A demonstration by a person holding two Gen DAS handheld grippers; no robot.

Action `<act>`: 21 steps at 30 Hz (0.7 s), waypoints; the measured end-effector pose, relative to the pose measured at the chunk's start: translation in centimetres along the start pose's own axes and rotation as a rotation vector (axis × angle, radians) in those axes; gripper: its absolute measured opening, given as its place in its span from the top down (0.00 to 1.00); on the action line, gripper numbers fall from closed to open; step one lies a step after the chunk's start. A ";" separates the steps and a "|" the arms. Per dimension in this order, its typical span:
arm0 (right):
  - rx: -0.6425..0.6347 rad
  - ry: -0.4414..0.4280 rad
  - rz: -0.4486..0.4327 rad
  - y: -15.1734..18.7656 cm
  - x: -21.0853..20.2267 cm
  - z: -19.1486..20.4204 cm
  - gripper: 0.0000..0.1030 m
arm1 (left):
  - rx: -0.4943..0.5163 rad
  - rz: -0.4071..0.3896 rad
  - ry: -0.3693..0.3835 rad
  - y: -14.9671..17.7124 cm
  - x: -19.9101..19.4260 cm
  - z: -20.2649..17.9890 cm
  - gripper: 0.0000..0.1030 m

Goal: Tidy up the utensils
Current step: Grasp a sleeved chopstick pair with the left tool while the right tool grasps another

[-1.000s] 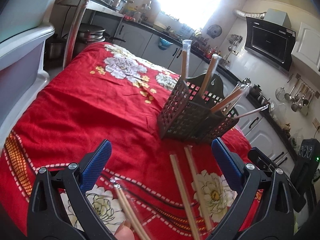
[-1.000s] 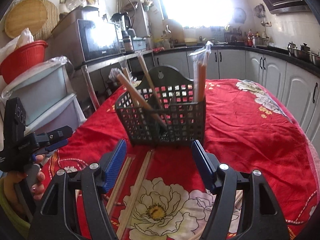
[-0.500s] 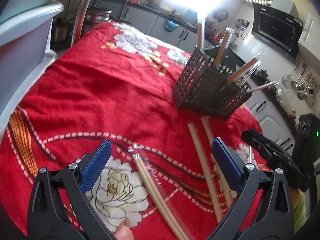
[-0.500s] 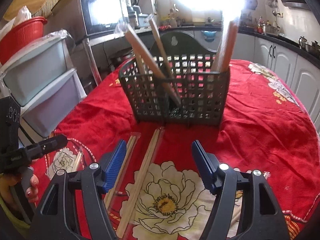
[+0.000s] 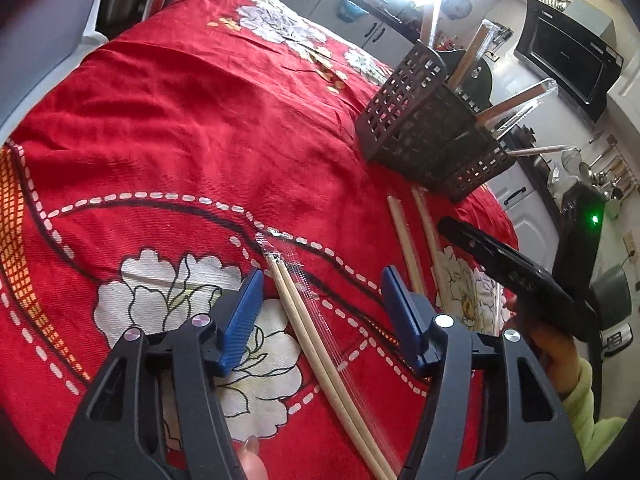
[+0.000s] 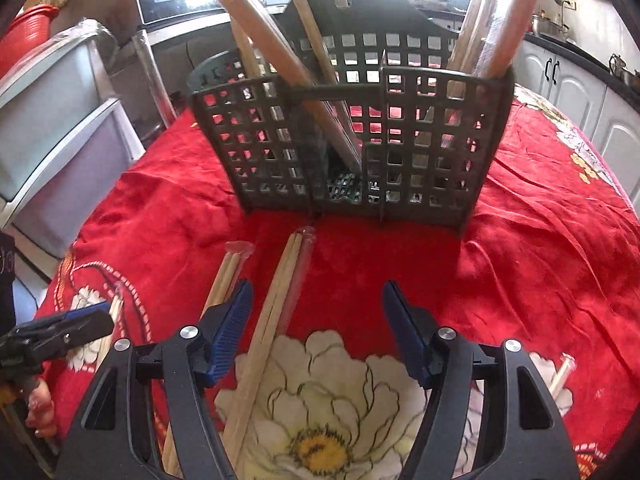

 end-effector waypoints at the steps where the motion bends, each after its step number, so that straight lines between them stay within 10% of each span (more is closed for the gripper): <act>1: 0.000 0.002 0.006 -0.2 0.3 0.0 0.42 | -0.001 0.002 -0.005 0.0 0.1 0.1 0.51; 21: -0.003 0.005 0.074 -2.1 4.1 0.8 0.72 | 0.042 -0.018 -0.148 -1.6 1.7 0.2 0.75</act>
Point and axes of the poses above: each gripper's, at about its wrist camera, not at the fingertips, and x roughly the way its jaws point, z to its left, y to its underside, the point moved 8 cm from there along x, roughly the way its jaws point, and after that the axes turned 6 degrees about z, right-handed, at the moved point
